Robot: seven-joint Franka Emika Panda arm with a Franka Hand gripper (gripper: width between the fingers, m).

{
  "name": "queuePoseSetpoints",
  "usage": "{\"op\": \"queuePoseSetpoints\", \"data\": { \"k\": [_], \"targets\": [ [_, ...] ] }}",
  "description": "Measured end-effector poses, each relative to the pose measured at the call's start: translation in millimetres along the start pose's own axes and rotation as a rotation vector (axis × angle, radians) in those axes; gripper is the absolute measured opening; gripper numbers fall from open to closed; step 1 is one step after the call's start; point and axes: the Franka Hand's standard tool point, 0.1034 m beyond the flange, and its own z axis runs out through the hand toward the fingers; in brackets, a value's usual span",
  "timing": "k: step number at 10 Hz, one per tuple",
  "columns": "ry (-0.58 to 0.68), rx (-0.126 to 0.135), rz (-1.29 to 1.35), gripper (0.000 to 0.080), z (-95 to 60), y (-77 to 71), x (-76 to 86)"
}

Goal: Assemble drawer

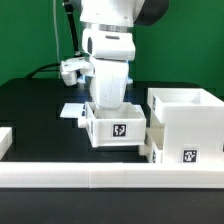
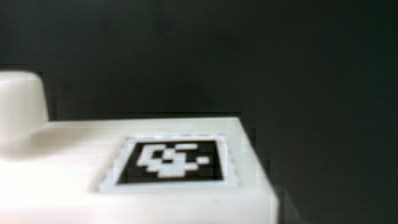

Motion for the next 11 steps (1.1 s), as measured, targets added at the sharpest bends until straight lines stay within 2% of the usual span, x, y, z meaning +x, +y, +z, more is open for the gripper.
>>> {"op": "queuePoseSetpoints", "data": {
  "k": [2,5,7,8,11],
  "targets": [
    [0.001,0.0,0.017,0.0042,-0.4,1.0,4.7],
    [0.001,0.002,0.019,0.0042,0.3,0.4,3.6],
    [0.003,-0.022,0.056,0.0042,-4.3,9.5,10.7],
    [0.0,-0.012,0.055,0.0042,-5.1,12.4,12.1],
    [0.003,-0.009,0.107,0.0042,-2.4,13.4,17.5]
  ]
}}
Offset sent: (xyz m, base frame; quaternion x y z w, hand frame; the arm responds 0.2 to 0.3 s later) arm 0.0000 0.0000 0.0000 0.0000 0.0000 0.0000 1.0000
